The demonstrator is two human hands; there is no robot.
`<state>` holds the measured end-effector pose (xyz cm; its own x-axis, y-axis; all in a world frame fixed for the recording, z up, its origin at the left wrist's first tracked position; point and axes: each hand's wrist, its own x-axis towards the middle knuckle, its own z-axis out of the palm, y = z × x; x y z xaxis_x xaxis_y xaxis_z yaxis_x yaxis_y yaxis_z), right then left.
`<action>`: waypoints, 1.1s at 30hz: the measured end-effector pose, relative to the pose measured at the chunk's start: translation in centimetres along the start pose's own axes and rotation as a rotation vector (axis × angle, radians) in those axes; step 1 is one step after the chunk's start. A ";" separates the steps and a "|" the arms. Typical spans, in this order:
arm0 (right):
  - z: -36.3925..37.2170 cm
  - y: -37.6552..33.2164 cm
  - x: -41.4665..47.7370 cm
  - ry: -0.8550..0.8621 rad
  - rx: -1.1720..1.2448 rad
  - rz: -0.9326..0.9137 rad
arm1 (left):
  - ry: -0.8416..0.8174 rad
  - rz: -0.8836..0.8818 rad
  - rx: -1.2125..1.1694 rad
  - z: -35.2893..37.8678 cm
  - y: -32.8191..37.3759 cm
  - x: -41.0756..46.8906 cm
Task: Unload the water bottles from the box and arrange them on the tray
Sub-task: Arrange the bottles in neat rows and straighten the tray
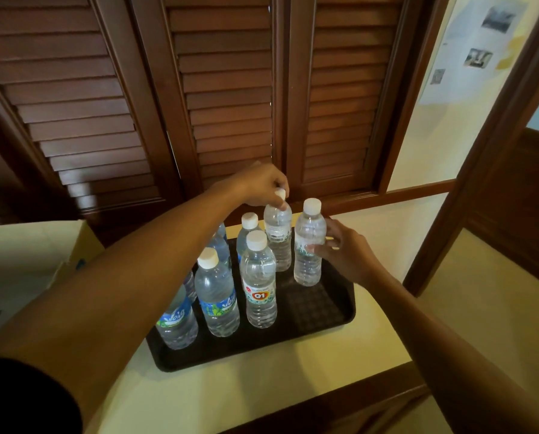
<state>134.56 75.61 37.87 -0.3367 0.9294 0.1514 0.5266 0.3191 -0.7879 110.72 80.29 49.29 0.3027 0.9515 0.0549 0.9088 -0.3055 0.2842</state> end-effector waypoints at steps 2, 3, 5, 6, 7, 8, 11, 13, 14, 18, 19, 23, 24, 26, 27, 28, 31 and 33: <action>-0.5 0.0 -2.0 -0.063 0.048 0.005 | -0.038 -0.009 -0.016 -0.1 0.9 -0.7; -0.6 0.1 -2.9 -0.084 0.075 0.010 | -0.046 -0.017 -0.029 -0.1 1.3 -1.1; -0.5 0.3 -4.1 -0.114 0.104 0.005 | -0.047 -0.038 -0.041 -0.2 2.3 -1.9; -0.4 0.3 -4.5 -0.130 0.105 -0.008 | -0.045 -0.051 -0.039 -0.1 2.7 -2.2; -0.3 0.3 -4.8 -0.150 0.101 -0.022 | -0.040 -0.069 -0.040 0.0 3.1 -2.6; -0.2 0.3 -5.0 -0.174 0.096 -0.034 | -0.033 -0.089 -0.044 0.1 3.4 -2.9; 0.0 0.2 -5.4 -0.198 0.091 -0.075 | 0.009 -0.152 -0.064 0.6 4.4 -3.7; 0.1 0.4 -5.4 -0.176 0.104 -0.099 | 0.046 -0.199 -0.083 0.9 4.8 -4.3; 0.2 0.5 -5.4 -0.177 0.115 -0.108 | 0.064 -0.228 -0.106 1.1 4.9 -4.7; -0.8 0.8 -5.4 -0.270 0.172 -0.114 | 0.157 -0.332 -0.210 1.1 5.4 -6.6; -1.3 0.8 -5.1 -0.292 0.180 -0.107 | 0.216 -0.349 -0.230 0.9 5.7 -7.3; -3.7 0.5 -2.8 -0.255 0.171 -0.102 | 0.566 -0.369 -0.267 0.5 8.1 -10.7; -4.1 0.2 -1.9 -0.225 0.159 -0.116 | 0.647 -0.368 -0.252 0.9 9.0 -11.5; -4.4 -0.9 0.1 -0.190 0.136 -0.166 | 0.734 -0.369 -0.243 2.1 10.7 -13.0; -4.2 -1.7 1.2 -0.192 0.130 -0.192 | 0.720 -0.368 -0.250 2.9 11.6 -13.4; -4.0 -2.6 2.1 -0.210 0.131 -0.215 | 0.667 -0.363 -0.244 3.7 12.3 -13.7; -2.9 -3.9 4.7 -0.304 0.037 -0.299 | 0.465 -0.349 -0.132 6.1 13.3 -13.4; -2.0 -3.9 5.8 -0.350 -0.068 -0.382 | 0.416 -0.362 -0.140 7.1 13.4 -13.1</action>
<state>132.10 80.15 42.99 -0.7496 0.6302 0.2023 0.3609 0.6454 -0.6732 120.97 63.50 45.58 -0.1852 0.9374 0.2949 0.8785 0.0234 0.4772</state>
